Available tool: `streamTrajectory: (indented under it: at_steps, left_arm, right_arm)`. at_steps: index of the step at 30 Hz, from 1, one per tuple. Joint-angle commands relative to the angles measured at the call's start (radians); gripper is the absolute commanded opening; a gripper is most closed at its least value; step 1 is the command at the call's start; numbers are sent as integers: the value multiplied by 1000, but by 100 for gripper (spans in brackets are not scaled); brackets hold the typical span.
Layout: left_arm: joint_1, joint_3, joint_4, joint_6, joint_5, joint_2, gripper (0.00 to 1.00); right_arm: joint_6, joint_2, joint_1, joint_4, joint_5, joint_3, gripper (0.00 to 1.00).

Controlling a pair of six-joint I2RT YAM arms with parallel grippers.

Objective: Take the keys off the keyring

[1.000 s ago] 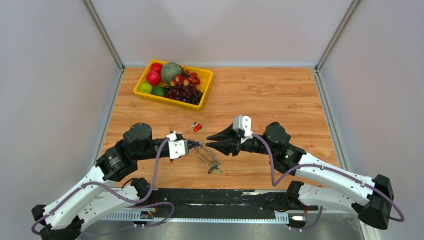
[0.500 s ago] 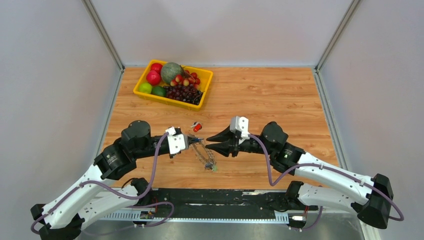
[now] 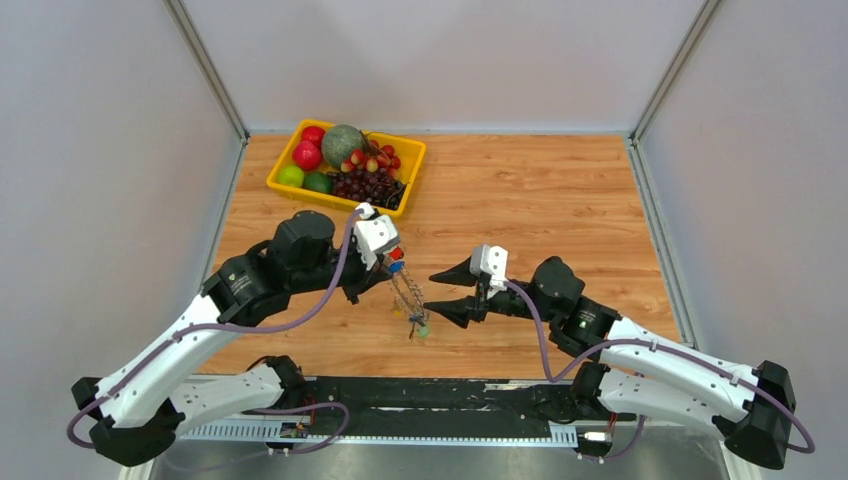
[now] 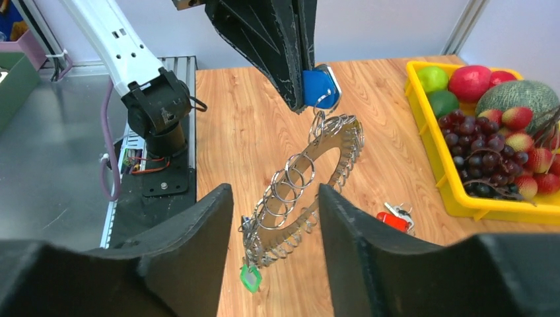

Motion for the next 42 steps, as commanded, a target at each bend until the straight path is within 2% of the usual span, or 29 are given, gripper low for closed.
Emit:
streamTrajectory:
  at_steps: [1,7,16,23,26,35,38,42]
  left_arm:
    - [-3,92,-112,-173,-66,69,0]
    - [-2,180,-190,-265,-84,166,0]
    - [-2,223,-175,-306,-37,197,0]
    - [-2,215,-174,-275,-17,177,0]
    - [-2,215,-173,-273,-2,174,0]
    - [-4,180,-144,-215,41,112,0]
    - [-4,175,-136,-208,46,95,0]
    - [-4,167,-136,-202,61,88,0]
  right_arm:
    - [46,-7,0,-5,66,-25,58]
    - [70,27,3,45,126,-45,64]
    - [84,104,18,168,184,-46,65]
    - [6,85,17,148,140,3,50]
    - [-11,102,17,128,129,32,48]
    - [-63,133,17,142,91,75,26]
    - [-83,145,18,132,77,91,22]
    - [-86,160,17,130,41,110,22]
